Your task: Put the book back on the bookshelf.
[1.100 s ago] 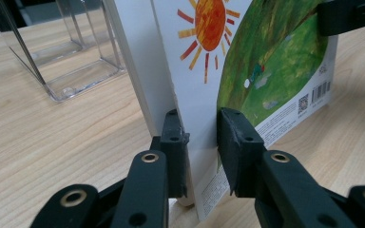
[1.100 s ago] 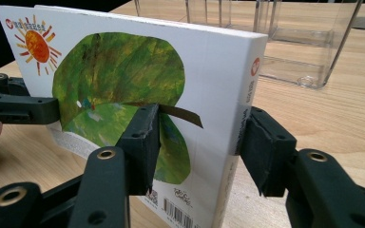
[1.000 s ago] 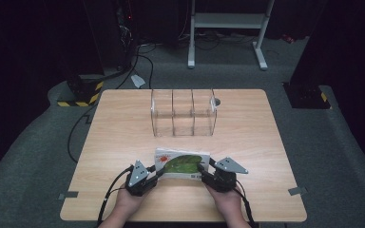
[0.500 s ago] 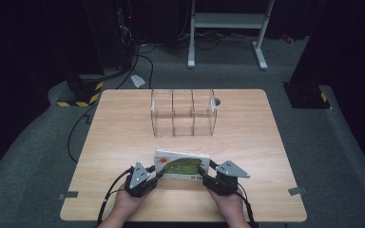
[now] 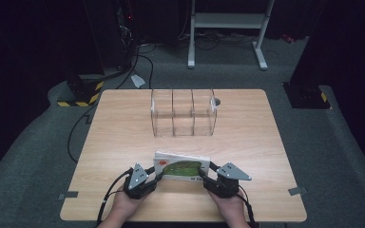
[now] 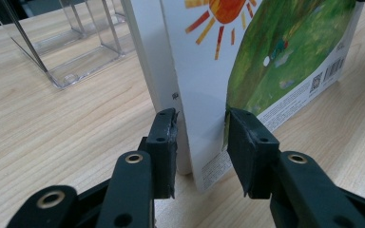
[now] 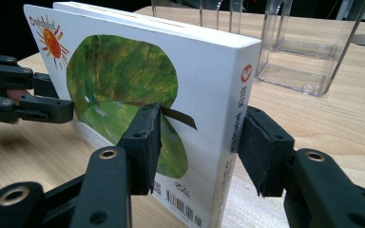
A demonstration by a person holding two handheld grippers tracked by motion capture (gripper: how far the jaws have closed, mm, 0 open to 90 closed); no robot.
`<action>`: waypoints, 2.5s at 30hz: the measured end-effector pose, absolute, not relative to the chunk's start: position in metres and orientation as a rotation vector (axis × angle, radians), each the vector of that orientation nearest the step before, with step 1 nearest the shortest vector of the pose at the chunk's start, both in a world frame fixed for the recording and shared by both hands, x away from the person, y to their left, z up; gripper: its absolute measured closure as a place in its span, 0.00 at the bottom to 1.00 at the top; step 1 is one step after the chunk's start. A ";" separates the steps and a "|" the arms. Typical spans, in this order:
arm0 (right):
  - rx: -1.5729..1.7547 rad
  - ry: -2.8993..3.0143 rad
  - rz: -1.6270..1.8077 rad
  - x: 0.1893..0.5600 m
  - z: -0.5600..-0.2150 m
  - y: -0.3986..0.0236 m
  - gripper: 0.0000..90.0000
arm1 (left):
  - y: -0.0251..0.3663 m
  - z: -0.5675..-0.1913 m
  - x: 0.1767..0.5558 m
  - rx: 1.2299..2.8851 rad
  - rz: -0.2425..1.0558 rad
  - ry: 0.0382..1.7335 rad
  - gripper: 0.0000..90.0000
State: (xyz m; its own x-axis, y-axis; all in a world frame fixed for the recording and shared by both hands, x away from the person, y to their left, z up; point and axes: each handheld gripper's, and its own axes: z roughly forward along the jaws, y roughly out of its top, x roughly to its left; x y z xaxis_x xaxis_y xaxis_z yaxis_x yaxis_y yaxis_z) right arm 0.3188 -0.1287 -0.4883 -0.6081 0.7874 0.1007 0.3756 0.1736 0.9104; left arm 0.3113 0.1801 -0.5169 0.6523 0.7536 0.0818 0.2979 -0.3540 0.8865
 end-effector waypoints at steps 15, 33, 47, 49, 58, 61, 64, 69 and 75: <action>1.088 2.046 1.414 0.321 -0.488 -0.127 0.61 | 0.172 -0.518 0.317 1.935 0.642 0.845 0.68; 1.045 2.003 1.425 0.329 -0.493 -0.128 0.61 | 0.168 -0.519 0.329 1.935 0.651 0.886 0.68; 1.071 2.097 1.484 0.331 -0.496 -0.135 0.34 | 0.180 -0.512 0.321 1.908 0.589 0.901 0.62; 1.075 2.097 1.495 0.333 -0.495 -0.136 0.32 | 0.182 -0.512 0.320 1.903 0.588 0.912 0.59; 0.989 2.138 1.498 0.347 -0.490 -0.128 0.27 | 0.198 -0.515 0.314 1.916 0.599 0.969 0.52; 0.963 2.142 1.527 0.351 -0.487 -0.125 0.27 | 0.205 -0.516 0.311 1.908 0.607 0.998 0.52; 0.946 2.157 1.524 0.354 -0.486 -0.122 0.26 | 0.212 -0.515 0.308 1.896 0.613 1.023 0.52; 0.938 2.169 1.530 0.357 -0.485 -0.119 0.28 | 0.222 -0.516 0.307 1.889 0.634 1.081 0.51; 0.908 2.171 1.520 0.357 -0.486 -0.119 0.38 | 0.230 -0.520 0.309 1.934 0.663 1.159 0.50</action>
State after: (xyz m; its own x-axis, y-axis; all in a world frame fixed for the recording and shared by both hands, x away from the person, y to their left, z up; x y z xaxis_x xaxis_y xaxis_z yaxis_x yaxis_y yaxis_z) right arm 0.3568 -0.1185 -0.4861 -0.7385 0.6691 0.0832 0.3072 0.2240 0.9249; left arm 0.3092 0.2295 -0.5202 0.4503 0.8918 0.0446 0.4904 -0.2888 0.8223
